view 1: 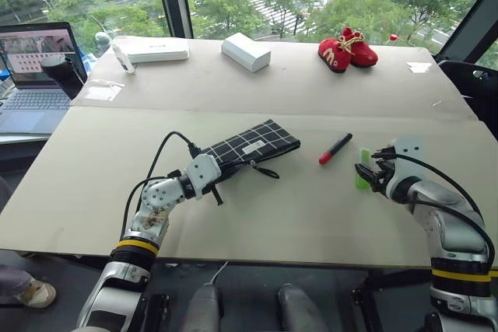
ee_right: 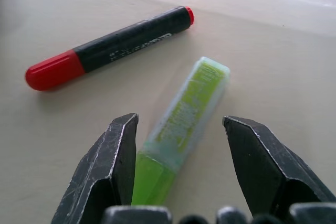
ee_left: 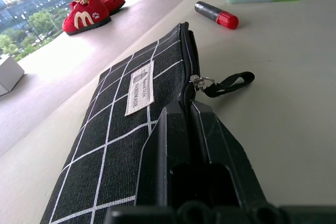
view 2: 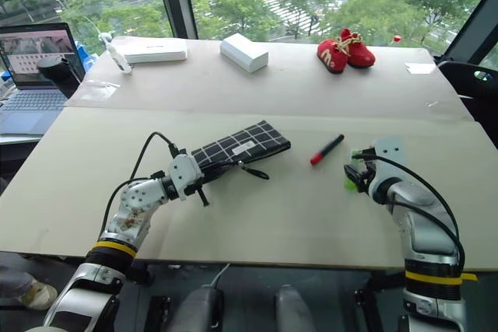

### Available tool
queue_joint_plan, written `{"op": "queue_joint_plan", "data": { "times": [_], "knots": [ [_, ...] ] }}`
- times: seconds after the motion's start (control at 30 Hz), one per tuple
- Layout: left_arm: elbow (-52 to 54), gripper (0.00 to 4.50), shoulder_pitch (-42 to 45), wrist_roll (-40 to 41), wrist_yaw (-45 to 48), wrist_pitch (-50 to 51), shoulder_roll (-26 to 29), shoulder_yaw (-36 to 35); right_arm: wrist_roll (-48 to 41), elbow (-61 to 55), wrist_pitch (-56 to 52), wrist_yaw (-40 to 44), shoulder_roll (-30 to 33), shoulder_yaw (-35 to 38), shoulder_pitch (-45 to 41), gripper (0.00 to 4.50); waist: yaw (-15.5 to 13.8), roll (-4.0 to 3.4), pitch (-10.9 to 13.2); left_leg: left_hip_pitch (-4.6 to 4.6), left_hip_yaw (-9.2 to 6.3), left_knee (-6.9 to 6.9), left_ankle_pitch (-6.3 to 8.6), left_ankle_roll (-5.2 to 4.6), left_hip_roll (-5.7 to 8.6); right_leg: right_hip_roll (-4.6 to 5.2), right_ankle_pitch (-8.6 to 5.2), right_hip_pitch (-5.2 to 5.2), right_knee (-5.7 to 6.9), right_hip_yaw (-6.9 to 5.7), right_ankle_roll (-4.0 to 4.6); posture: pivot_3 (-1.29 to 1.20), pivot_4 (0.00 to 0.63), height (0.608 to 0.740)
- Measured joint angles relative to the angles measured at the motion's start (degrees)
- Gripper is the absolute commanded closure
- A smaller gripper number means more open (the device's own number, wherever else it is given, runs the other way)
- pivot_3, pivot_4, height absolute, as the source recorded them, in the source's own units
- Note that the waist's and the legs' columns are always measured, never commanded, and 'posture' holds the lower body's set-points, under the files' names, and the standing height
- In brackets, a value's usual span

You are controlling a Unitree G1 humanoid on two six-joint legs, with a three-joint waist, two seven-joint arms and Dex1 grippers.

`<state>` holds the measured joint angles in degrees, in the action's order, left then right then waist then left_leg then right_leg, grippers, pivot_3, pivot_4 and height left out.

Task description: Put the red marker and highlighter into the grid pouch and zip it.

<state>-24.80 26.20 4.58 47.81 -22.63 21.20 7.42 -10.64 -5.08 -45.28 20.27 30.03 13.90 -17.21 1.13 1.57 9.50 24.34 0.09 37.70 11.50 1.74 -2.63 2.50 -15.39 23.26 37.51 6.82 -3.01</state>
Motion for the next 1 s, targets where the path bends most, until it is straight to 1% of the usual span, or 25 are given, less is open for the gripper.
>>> {"op": "queue_joint_plan", "data": {
  "times": [0.3,0.5,0.53,0.57,0.6,0.67,0.7,0.9,1.0],
  "knots": [
    [0.0,4.50,-0.1,0.0,-0.9,0.0,0.1,-0.1,0.5,4.0,4.0,-2.3,-3.4,-1.4,-0.3,1.60,0.0,0.00,0.0,-0.04,-0.01,0.00,0.00,0.00,0.00,0.00,0.00,-0.06,-0.01,-0.01,0.00,0.00,0.150,0.729],
    [0.1,4.50,-0.1,0.0,-1.2,0.0,0.1,-0.2,0.5,4.8,6.0,-2.6,-3.4,-1.7,0.3,1.60,0.0,0.03,0.0,-0.08,-0.03,0.03,0.00,0.00,-0.01,-0.01,0.00,-0.13,0.00,-0.03,0.00,0.00,0.150,0.729],
    [0.1,4.50,-0.1,0.0,-1.3,0.0,0.1,-0.2,0.5,4.9,6.4,-2.7,-3.4,-1.8,0.5,2.12,0.0,0.03,0.0,-0.08,-0.02,0.03,0.00,0.00,-0.01,-0.01,0.00,-0.14,-0.01,-0.03,0.00,0.00,0.150,0.729],
    [0.1,4.50,-0.1,0.0,-1.3,0.0,0.1,-0.2,0.5,5.0,6.9,-2.8,-3.4,-2.0,0.7,2.32,-0.1,0.04,0.0,-0.09,-0.03,0.03,0.00,0.00,-0.01,-0.01,0.00,-0.15,-0.01,-0.04,0.00,0.00,0.150,0.729],
    [0.1,4.50,-0.1,0.0,-1.3,0.0,0.1,-0.2,0.5,5.3,7.5,-2.8,-3.4,-2.1,1.1,2.75,-0.2,0.05,0.0,-0.09,-0.03,0.04,0.00,0.00,0.00,0.00,0.00,-0.16,-0.01,-0.04,0.00,0.00,0.150,0.729],
    [0.1,4.50,-0.1,0.0,-1.3,0.0,0.1,-0.2,0.5,5.3,8.4,-2.9,-3.5,-2.1,1.7,3.36,-0.4,0.05,0.0,-0.08,-0.04,0.06,0.00,0.00,0.01,0.00,-0.01,-0.21,-0.04,-0.04,-0.01,0.00,0.150,0.729],
    [0.1,4.50,-0.1,0.0,-1.3,0.0,0.2,-0.2,0.5,5.5,8.8,-3.2,-3.5,-2.1,2.0,3.42,-0.5,0.08,-0.1,-0.09,-0.06,0.07,0.00,0.00,0.02,0.00,-0.01,-0.25,-0.06,-0.04,-0.01,0.00,0.150,0.729],
    [0.1,4.50,-0.1,0.0,-1.3,0.0,0.6,-0.2,0.5,6.3,10.3,-4.9,-3.4,-1.7,2.3,3.42,-0.5,0.11,-0.1,-0.09,-0.11,0.08,0.00,0.00,0.03,0.00,-0.01,-0.33,-0.16,-0.05,-0.02,0.00,0.150,0.729],
    [0.4,4.50,-0.1,0.1,-1.3,0.0,0.9,-0.3,0.6,7.6,11.6,-5.9,-2.3,-1.5,1.9,3.42,-0.6,0.11,-0.1,-0.10,-0.16,0.08,0.00,0.00,0.05,0.00,0.00,-0.46,-0.30,-0.06,-0.03,0.00,0.150,0.729]
  ]
}}
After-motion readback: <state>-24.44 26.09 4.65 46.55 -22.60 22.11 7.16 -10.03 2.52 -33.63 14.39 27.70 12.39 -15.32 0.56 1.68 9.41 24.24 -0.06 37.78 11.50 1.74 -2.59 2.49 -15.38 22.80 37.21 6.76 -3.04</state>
